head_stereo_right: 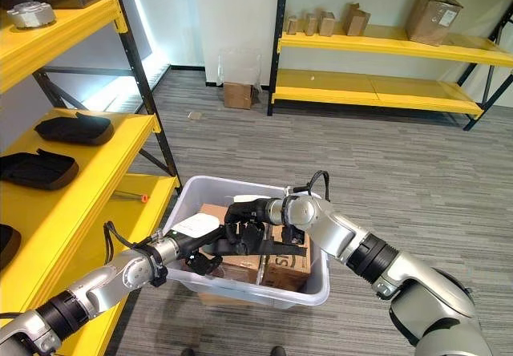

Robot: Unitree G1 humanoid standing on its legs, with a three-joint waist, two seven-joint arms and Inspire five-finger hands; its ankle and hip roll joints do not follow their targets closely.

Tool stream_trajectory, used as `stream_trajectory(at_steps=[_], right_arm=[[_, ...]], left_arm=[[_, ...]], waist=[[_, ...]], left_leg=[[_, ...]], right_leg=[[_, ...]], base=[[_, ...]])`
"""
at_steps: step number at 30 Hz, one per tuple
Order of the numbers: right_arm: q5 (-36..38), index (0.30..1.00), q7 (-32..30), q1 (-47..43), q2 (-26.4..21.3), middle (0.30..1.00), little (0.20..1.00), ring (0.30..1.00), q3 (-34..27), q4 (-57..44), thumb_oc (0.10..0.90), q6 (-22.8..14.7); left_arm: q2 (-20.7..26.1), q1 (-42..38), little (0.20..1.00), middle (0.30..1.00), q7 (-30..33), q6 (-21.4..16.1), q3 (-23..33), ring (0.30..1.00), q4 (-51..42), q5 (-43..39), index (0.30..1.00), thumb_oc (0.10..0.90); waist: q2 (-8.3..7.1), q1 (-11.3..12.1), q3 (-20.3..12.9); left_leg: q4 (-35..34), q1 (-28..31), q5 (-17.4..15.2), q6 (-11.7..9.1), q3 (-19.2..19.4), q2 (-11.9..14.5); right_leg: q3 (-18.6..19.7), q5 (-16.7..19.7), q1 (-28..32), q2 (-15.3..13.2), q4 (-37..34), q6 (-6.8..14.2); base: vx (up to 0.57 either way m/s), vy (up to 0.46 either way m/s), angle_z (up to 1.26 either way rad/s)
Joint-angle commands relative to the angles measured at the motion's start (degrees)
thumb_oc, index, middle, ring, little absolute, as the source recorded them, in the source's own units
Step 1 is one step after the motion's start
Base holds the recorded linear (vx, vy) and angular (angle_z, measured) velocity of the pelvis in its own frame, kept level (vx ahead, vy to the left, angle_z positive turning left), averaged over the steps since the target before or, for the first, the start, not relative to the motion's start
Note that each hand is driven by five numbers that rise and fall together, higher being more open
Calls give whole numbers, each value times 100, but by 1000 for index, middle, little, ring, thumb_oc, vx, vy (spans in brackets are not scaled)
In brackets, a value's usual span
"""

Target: Move parts from the plastic box to the shelf.

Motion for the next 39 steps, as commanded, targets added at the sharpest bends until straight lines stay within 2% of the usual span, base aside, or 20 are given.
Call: stream_trajectory(at_steps=[1, 2, 3, 4, 5, 7, 14, 15, 16, 19, 22, 24, 32, 35, 37, 38, 39], right_arm=[[1286, 1000, -928, -1257, 1596, 1000, 1000, 1000, -577, -418, 900, -459], [2026, 1000, -1185, -1184, 1632, 1000, 1000, 1000, -636, -484, 900, 207], [2026, 1000, -1185, -1184, 1632, 1000, 1000, 1000, -636, -484, 900, 207], [2504, 1000, -1686, -954, 1954, 1000, 1000, 1000, -911, -248, 900, 70], [2082, 1000, -1460, -930, 2029, 1000, 1000, 1000, -1037, -51, 900, -217], [1684, 1000, -1386, -894, 2096, 1000, 1000, 1000, -1072, 49, 900, -521], [1511, 1000, -1375, -896, 2185, 1000, 1000, 1000, -1174, -19, 900, -396], [1701, 1000, -1257, -894, 2201, 1000, 1000, 1000, -1167, 29, 900, -269], [2401, 1000, -1056, -828, 2274, 1000, 1000, 1000, -1125, 37, 900, 39], [2813, 1000, -1121, -730, 2395, 1000, 1000, 1000, -1067, 27, 900, 4], [3105, 1000, -1408, -641, 2502, 1000, 1000, 1000, -1023, -33, 900, -299], [3274, 1000, -1816, -573, 2687, 1000, 1000, 1000, -1264, -78, 900, -541], [3520, 1000, -2168, -590, 2795, 1000, 1000, 1000, -1687, -79, 900, -700], [3963, 1000, -2593, -544, 2851, 1000, 1000, 1000, -1882, -196, 900, -1199], [4257, 1000, -3084, -510, 2909, 1000, 1000, 1000, -2098, -287, 900, -1918], [4278, 1000, -3105, -496, 2895, 1000, 1000, 1000, -2224, -315, 900, -2022], [4241, 1000, -3196, -499, 2869, 1000, 1000, 1000, -2446, -379, 900, -2302]], left_arm=[[-1391, -1519, 300, 300, 701, -618, -254, 300, -105, -481, 300, 400], [-1377, -1515, 300, 300, 711, -633, -241, 300, -97, -484, 300, 400], [-1377, -1515, 300, 300, 711, -633, -241, 300, -97, -484, 300, 400], [-1325, -1515, 300, 300, 745, -625, -199, 300, -127, -495, 300, 400], [-1301, -1540, 300, 300, 760, -608, -204, 300, -133, -502, 300, 400], [-1347, -1601, 300, 300, 820, -633, -249, 300, -35, -474, 300, 400], [-1425, -1588, 300, 300, 872, -680, -261, 300, 32, -415, 300, 400], [-1443, -1594, 300, 300, 863, -676, -261, 300, 30, -407, 300, 400], [-1462, -1608, 300, 300, 842, -686, -252, 300, 44, -408, 300, 400], [-1477, -1627, 300, 300, 828, -683, -285, 300, 52, -396, 300, 400], [-1500, -1644, 300, 300, 854, -714, -337, 300, 94, -384, 300, 400], [-1556, -1680, 300, 300, 873, -721, -355, 300, 138, -359, 300, 400], [-1617, -1714, 300, 300, 928, -742, -365, 300, 242, -302, 300, 400], [-1604, -1693, 300, 300, 961, -723, -366, 300, 232, -303, 300, 400], [-1593, -1664, 300, 300, 978, -774, -360, 300, 273, -281, 300, 400], [-1578, -1654, 300, 300, 977, -781, -348, 300, 267, -283, 300, 400], [-1568, -1635, 300, 300, 997, -789, -345, 300, 274, -279, 300, 400]], waist=[[30, -38, -337], [36, -47, -344], [36, -47, -344], [55, -97, -306], [65, -111, -298], [87, -120, -292], [102, -118, -292], [104, -117, -297], [94, -108, -306], [79, -91, -306], [72, -73, -321], [85, -72, -319], [99, -106, -324], [112, -134, -340], [126, -153, -353], [136, -160, -351], [145, -176, -358]], left_leg=[[-44, -114, -185, 96, -22, 104], [-44, -112, -185, 95, -15, 115], [-44, -112, -185, 95, -15, 115], [-44, -67, -212, 86, -20, 100], [-44, -92, -171, 111, -21, 116], [-44, -119, -171, 122, -36, 115], [-44, -64, -200, 131, -12, 93], [-44, -64, -197, 132, -13, 91], [-44, -43, -236, 117, -15, 84], [-44, -40, -233, 119, -29, 73], [-44, -36, -239, 118, -36, 72], [-44, -26, -250, 127, -46, 64], [-44, 4, -273, 131, -24, 74], [-44, 31, -288, 135, -5, 79], [-44, 39, -288, 134, 7, 85], [-44, 25, -249, 142, 10, 91], [-44, 36, -256, 144, 18, 92]], right_leg=[[-227, -890, -1, -196, 899, 115], [-233, -880, -5, -197, 891, 113], [-233, -880, -5, -197, 891, 113], [-180, -894, 12, -178, 894, 107], [-137, -866, -27, -165, 902, 93], [-145, -869, -57, -173, 913, 93], [-201, -855, 26, -183, 865, 93], [-202, -851, 32, -186, 859, 91], [-214, -881, 62, -191, 844, 96], [-230, -881, 82, -193, 832, 93], [-254, -874, 98, -197, 800, 96], [-252, -877, 104, -199, 797, 111], [-225, -873, 128, -196, 762, 110], [-207, -869, 145, -196, 742, 109], [-190, -857, 148, -192, 730, 110], [-190, -823, 128, -187, 735, 105], [-177, -825, 126, -186, 740, 111]], base=[[0, 0, 0], [0, 0, 0], [0, 0, 0], [-55, 10, 0], [-66, 12, 0], [-44, 12, -4], [4, 3, -2], [0, 0, 0], [0, 0, 0], [0, 0, 0], [0, -1, 2], [0, 1, 6], [3, -1, 1], [0, 0, 0], [0, 0, 0], [0, 0, 0], [0, 0, 0]])
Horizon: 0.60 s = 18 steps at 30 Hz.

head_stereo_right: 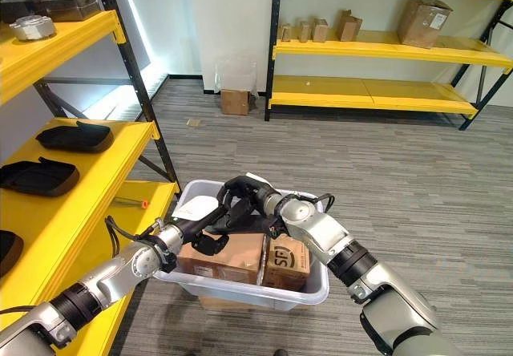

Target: Move parts from the plastic box to the shelf.

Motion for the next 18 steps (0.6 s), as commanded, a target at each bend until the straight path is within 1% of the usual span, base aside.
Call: stream_trajectory(at_steps=[1, 2, 3, 4, 5, 6, 7, 8, 9, 10, 11, 12, 13, 15, 18], right_arm=[[1171, 1000, -327, -1190, 1744, 1000, 1000, 1000, -1380, -1149, 900, -2573], [1282, 1000, -410, -1147, 1755, 1000, 1000, 1000, -1530, -1275, 900, -2599], [1354, 1000, -557, -1075, 1776, 1000, 1000, 1000, -1806, -1524, 900, -2775], [1424, 1000, -611, -1048, 1787, 1000, 1000, 1000, -1872, -1606, 900, -2823], [1472, 1000, -661, -1017, 1797, 1000, 1000, 1000, -1932, -1700, 900, -2792], [1481, 1000, -850, -970, 1783, 1000, 1000, 1000, -2057, -1895, 900, -2831], [1462, 1000, -896, -957, 1781, 1000, 1000, 1000, -2123, -1979, 900, -2822], [1602, 1000, -1145, -898, 1721, 1000, 1000, 1000, -2347, -2316, 900, -2851], [1460, 1000, -1290, -845, 1630, 1000, 1000, 1000, -2531, -2540, 900, -2890], [1352, 1000, -1338, -830, 1613, 1000, 1000, 1000, -2563, -2580, 900, -2867], [1285, 1000, -1446, -818, 1512, 1000, 1000, 1000, -2657, -2684, 900, -2773], [1228, 1000, -1514, -806, 1471, 1000, 1000, 1000, -2693, -2740, 900, -2729], [1075, 1000, -1614, -729, 1339, 1000, 1000, 1000, -2859, -2831, 900, -2611], [915, 1000, -1624, -688, 1168, 1000, 1000, 1000, -2995, -2852, 900, -2621], [505, 1000, -1691, -622, 879, 1000, 1000, 1000, -3213, -2915, 900, -2800]], left_arm=[[-1136, -1286, 300, 300, 227, -925, -662, 300, -101, -27, 300, 400], [-1150, -1269, 300, 300, 236, -918, -653, 300, -98, -6, 300, 400], [-1147, -1202, 300, 300, 275, -921, -642, 300, -92, 52, 300, 400], [-1149, -1185, 300, 300, 292, -923, -642, 300, -88, 67, 300, 400], [-1155, -1166, 300, 300, 312, -917, -643, 300, -87, 85, 300, 400], [-1146, -1126, 300, 300, 322, -929, -613, 300, -87, 120, 300, 400], [-1138, -1110, 300, 300, 322, -928, -597, 300, -101, 131, 300, 400], [-1102, -1036, 300, 300, 385, -901, -566, 300, -129, 154, 300, 400], [-1055, -994, 300, 300, 383, -876, -520, 300, -174, 154, 300, 400], [-1049, -987, 300, 300, 388, -877, -515, 300, -176, 157, 300, 400], [-1034, -970, 300, 300, 395, -840, -491, 300, -198, 155, 300, 400], [-1025, -966, 300, 300, 390, -816, -481, 300, -221, 153, 300, 400], [-978, -927, 300, 300, 376, -805, -432, 300, -255, 158, 300, 400], [-921, -889, 300, 300, 372, -755, -387, 300, -321, 154, 300, 400], [-830, -827, 300, 300, 419, -688, -336, 300, -379, 153, 300, 400]], waist=[[58, -60, -286], [69, -74, -289], [85, -111, -290], [88, -123, -290], [92, -135, -290], [91, -156, -297], [99, -166, -287], [116, -227, -303], [120, -261, -312], [121, -266, -314], [117, -299, -329], [121, -304, -321], [119, -341, -326], [111, -384, -331], [102, -450, -328]], left_leg=[[-43, 16, -292, 148, 57, 95], [-43, 18, -300, 150, 66, 101], [-43, 33, -316, 154, 94, 103], [-43, 37, -319, 157, 102, 102], [-43, 43, -324, 160, 108, 100], [-43, 73, -382, 148, 128, 97], [-43, 62, -344, 159, 140, 99], [-43, 76, -353, 166, 194, 107], [-43, 88, -366, 172, 221, 111], [-43, 90, -369, 173, 225, 111], [-43, 113, -419, 162, 240, 112], [-43, 94, -375, 170, 257, 122], [-43, 97, -385, 171, 279, 130], [-43, 95, -386, 166, 307, 141], [-43, 96, -392, 156, 351, 153]], right_leg=[[-160, -849, 85, -186, 743, 118], [-159, -846, 76, -187, 742, 119], [-145, -850, 77, -188, 742, 120], [-137, -849, 77, -187, 741, 119], [-127, -851, 74, -185, 744, 118], [-121, -891, 101, -193, 737, 133], [-119, -856, 81, -191, 742, 124], [-79, -855, 73, -191, 749, 112], [-59, -851, 65, -190, 750, 110], [-57, -850, 61, -189, 751, 109], [-44, -884, 84, -198, 743, 118], [-41, -844, 61, -193, 744, 108], [-21, -841, 50, -191, 742, 108], [9, -838, 37, -188, 746, 112], [60, -826, 8, -191, 752, 123]], base=[[0, 0, 0], [0, 0, 0], [0, 0, 0], [9, 4, -4], [29, 4, -4], [1, 7, -3], [8, 22, -6], [-16, 28, -11], [12, 26, -12], [36, 14, -10], [8, 7, -6], [10, 7, -6], [-23, 3, -6], [-1, 1, -9], [-8, 3, -8]])
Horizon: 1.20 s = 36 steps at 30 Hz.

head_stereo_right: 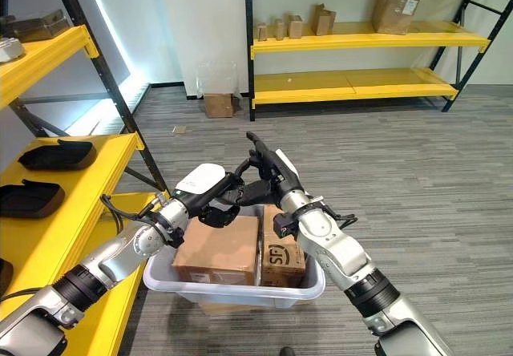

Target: Move parts from the plastic box to the shelf.

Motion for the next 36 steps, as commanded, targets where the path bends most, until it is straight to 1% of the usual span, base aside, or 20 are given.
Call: stream_trajectory(at_steps=[1, 4, 5, 6, 7, 8, 9, 10, 11, 12, 16, 20, 22, 24, 27, 30, 31, 34, 35, 36], right_arm=[[257, 1000, -547, -1590, 1112, 1000, 1000, 1000, -2362, -1481, 900, -1831], [-55, 1000, -167, -1431, 787, 1000, 1000, 1000, -2550, -1638, 900, -1202], [-475, 1000, 203, -1349, 631, 1000, 1000, 1000, -2614, -1671, 900, -681], [-679, 1000, 423, -1320, 516, 1000, 1000, 1000, -2631, -1691, 900, -370], [-1002, 1000, 836, -1310, 209, 1000, 1000, 1000, -2561, -1611, 900, 56], [-1082, 1000, 915, -1312, 153, 1000, 1000, 1000, -2545, -1593, 900, 127], [-1592, 1000, 1248, -1265, -164, 1000, 1000, 1000, -2517, -1503, 900, 326], [-1927, 1000, 2161, -1321, -1002, 1000, 1000, 1000, -2222, -1149, 900, 870], [-2592, 1000, 2944, -1374, -1710, 1000, 1000, 1000, -1987, -836, 900, 633], [-2838, 1000, 3514, -1556, -2674, 1000, 1000, 1000, -1590, -593, 900, 377], [-3084, 1000, 3851, -1837, -3199, 1000, 1000, 1000, -1324, -481, 900, 66], [-3946, 1000, 4193, -2334, -3799, 1000, 1000, 1000, -854, -536, 900, -807], [-4154, 1000, 4294, -2560, -4081, 1000, 1000, 1000, -611, -588, 900, -1041], [-3965, 1000, 4384, -2883, -4344, 1000, 1000, 1000, -218, -568, 900, -1095], [-3766, 1000, 4013, -3220, -4454, 1000, 1000, 1000, 149, -692, 900, -845], [-3652, 1000, 3347, -3247, -4323, 1000, 1000, 1000, 96, -655, 900, -663], [-3570, 1000, 2897, -3144, -4199, 1000, 1000, 1000, -75, -574, 900, -540], [-3465, 1000, 2275, -2650, -3790, 1000, 1000, 1000, -840, -472, 900, -390], [-3391, 1000, 1877, -2296, -3590, 1000, 1000, 1000, -1239, -509, 900, -272], [-3330, 1000, 1775, -2194, -3534, 1000, 1000, 1000, -1351, -533, 900, -207]], left_arm=[[-583, -259, 300, 300, 355, -436, -664, 300, -55, 62, 300, 400], [-513, -169, 300, 300, 268, -431, -489, 300, -174, 105, 300, 400], [-480, -132, 300, 300, 222, -453, -420, 300, -214, 124, 300, 400], [-447, -111, 300, 300, 193, -473, -382, 300, -240, 132, 300, 400], [-377, -88, 300, 300, 130, -475, -317, 300, -306, 125, 300, 400], [-366, -84, 300, 300, 121, -476, -306, 300, -318, 125, 300, 400], [-290, -59, 300, 300, 85, -508, -248, 300, -348, 136, 300, 400], [-118, -3, 300, 300, 37, -543, -209, 300, -418, 134, 300, 400], [-15, 48, 300, 300, 12, -567, -172, 300, -452, 158, 300, 400], [108, 97, 300, 300, 112, -646, -196, 300, -404, 225, 300, 400], [197, 104, 300, 300, 114, -711, -208, 300, -379, 246, 300, 400], [279, 127, 300, 300, 100, -782, -222, 300, -382, 249, 300, 400], [296, 160, 300, 300, 100, -815, -220, 300, -383, 280, 300, 400], [344, 198, 300, 300, 98, -835, -225, 300, -422, 291, 300, 400], [382, 189, 300, 300, 102, -862, -188, 300, -401, 247, 300, 400], [401, 182, 300, 300, 151, -861, -152, 300, -397, 201, 300, 400], [403, 192, 300, 300, 160, -849, -99, 300, -413, 188, 300, 400], [438, 235, 300, 300, 183, -865, 106, 300, -467, 178, 300, 400], [453, 251, 300, 300, 247, -866, 164, 300, -474, 193, 300, 400], [459, 250, 300, 300, 250, -844, 179, 300, -499, 201, 300, 400]], waist=[[-107, -27, -267], [-116, -75, -242], [-119, -88, -233], [-127, -94, -225], [-151, -123, -218], [-153, -131, -227], [-179, -160, -221], [-267, -195, -224], [-339, -213, -216], [-456, -246, -170], [-534, -263, -165], [-595, -254, -198], [-626, -234, -206], [-666, -206, -229], [-654, -228, -241], [-618, -249, -244], [-594, -250, -236], [-526, -259, -219], [-507, -256, -204], [-507, -252, -199]], left_leg=[[-12, 29, -323, 102, 102, 154], [-12, 45, -338, 95, 136, 163], [-12, 40, -339, 88, 139, 168], [-12, 47, -348, 87, 140, 167], [-12, 39, -344, 91, 147, 169], [-12, 53, -388, 82, 141, 165], [-12, 44, -392, 74, 145, 168], [-12, 19, -372, 62, 162, 171], [-12, -10, -349, 53, 182, 180], [-12, -36, -302, 44, 211, 205], [-12, -46, -292, 45, 230, 206], [-12, -66, -281, 29, 245, 214], [-12, -77, -271, 23, 244, 217], [-12, -85, -258, 19, 255, 221], [-12, -91, -248, 12, 271, 231], [-12, -94, -239, 5, 269, 239], [-12, -95, -242, 2, 262, 239], [-12, -109, -266, 11, 248, 231], [-12, -107, -275, 21, 250, 232], [-12, -107, -276, 19, 252, 235]], right_leg=[[-154, -810, 66, -184, 760, 110], [-122, -817, 55, -192, 774, 113], [-116, -816, 42, -189, 782, 112], [-112, -826, 40, -191, 794, 113], [-89, -830, 22, -195, 813, 118], [-78, -866, 36, -200, 811, 128], [-58, -866, 17, -197, 823, 137], [-31, -860, -4, -206, 839, 157], [-37, -861, -30, -205, 864, 164], [-51, -837, -97, -183, 928, 164], [-29, -829, -121, -163, 950, 170], [-12, -833, -139, -148, 973, 181], [-17, -839, -141, -143, 988, 180], [-20, -835, -138, -136, 986, 187], [-2, -825, -140, -130, 970, 188], [10, -820, -137, -132, 958, 191], [12, -823, -125, -133, 945, 193], [45, -836, -119, -137, 916, 200], [57, -836, -117, -137, 904, 200], [55, -835, -118, -141, 904, 203]], base=[[-9, 2, -5], [-3, 1, -1], [0, 0, 0], [0, 0, 0], [14, 1, -7], [7, -5, -13], [-5, -29, -21], [-57, -60, -18], [-100, -97, -10], [-85, -79, 0], [-27, -32, -17], [0, -11, -6], [0, 0, 0], [0, 0, 0], [-1, 1, 1], [0, 0, 0], [0, 0, 0], [-10, 2, 0], [0, 0, 0], [-34, 10, -1]])
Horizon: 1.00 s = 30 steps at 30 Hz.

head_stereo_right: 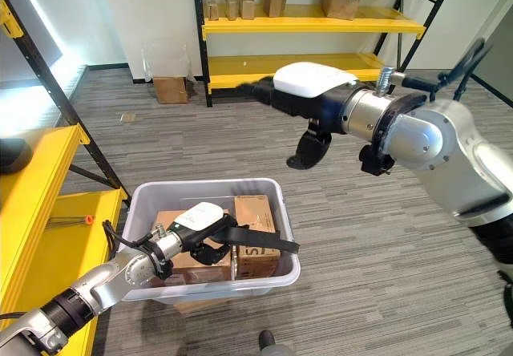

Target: Move parts from the plastic box to the shelf.

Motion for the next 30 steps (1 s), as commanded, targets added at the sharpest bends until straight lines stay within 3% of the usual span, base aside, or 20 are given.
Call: stream_trajectory(at_steps=[1, 2, 4, 7, 11, 13, 17, 24, 30], right_arm=[[106, 1000, -1481, -1, -47, 1000, 1000, 1000, -879, 153, 900, 280], [72, 1000, -1517, 115, 5, 1000, 1000, 1000, -972, 127, 900, 271], [87, 1000, -2296, 985, 669, 1000, 1000, 1000, -1679, 96, 900, 172], [105, 1000, -2765, 1973, 1349, 1000, 1000, 1000, -2293, 42, 900, -110], [407, 1000, -2883, 2941, 1997, 1000, 1000, 1000, -2567, -149, 900, -492], [686, 1000, -2900, 3285, 2305, 1000, 1000, 1000, -2506, -218, 900, -606], [1218, 1000, -2873, 3698, 2846, 1000, 1000, 1000, -2226, -136, 900, -466], [1932, 1000, -2756, 4098, 3660, 1000, 1000, 1000, -1348, 381, 900, -591], [1931, 1000, -2510, 4047, 3718, 1000, 1000, 1000, -931, 496, 900, -641]], left_arm=[[-27, -552, 300, 300, 671, -368, 701, 300, -654, -171, 300, 400], [-18, -544, 300, 300, 674, -355, 710, 300, -672, -168, 300, 400], [8, -478, 300, 300, 864, -133, 992, 300, -852, -114, 300, 400], [46, -414, 300, 300, 1146, 74, 1436, 300, -1055, -85, 300, 400], [115, -171, 300, 300, 1477, 124, 2145, 300, -1302, -152, 300, 400], [122, -61, 300, 300, 1653, 140, 2455, 300, -1433, -212, 300, 400], [83, 99, 300, 300, 2047, 176, 2957, 300, -1612, -325, 300, 400], [-52, 333, 300, 300, 2470, 141, 3475, 300, -2046, -599, 300, 400], [-44, 602, 300, 300, 2400, 44, 3576, 300, -2350, -525, 300, 400]], waist=[[114, 142, -407], [109, 145, -406], [186, 109, -360], [269, 87, -298], [361, 77, -263], [394, 67, -248], [439, 42, -229], [481, 101, -196], [510, 313, -142]], left_leg=[[-35, -166, -184, 67, -65, 254], [-35, -161, -185, 67, -64, 254], [-35, -132, -199, 75, -37, 261], [-35, -90, -234, 82, -13, 252], [-35, -43, -258, 93, 10, 233], [-35, -34, -254, 94, 9, 227], [-35, -25, -246, 80, 1, 203], [-35, -108, -205, 52, -97, 147], [-27, -240, -182, 62, -293, 56]], right_leg=[[-247, -863, 21, -174, 891, 159], [-247, -862, 25, -175, 890, 161], [-226, -855, 35, -197, 874, 166], [-221, -867, 43, -227, 874, 173], [-205, -868, 65, -252, 869, 162], [-201, -863, 68, -263, 870, 160], [-215, -883, 67, -279, 891, 149], [-329, -902, 44, -326, 874, 117], [-485, -952, -19, -361, 941, 96]], base=[[0, 0, 0], [-21, 15, -5], [-18, 22, -4], [0, 0, 0], [0, 0, 0], [-11, 7, -6], [-3, 0, -2], [-50, -4, 1], [-70, -16, 10]])
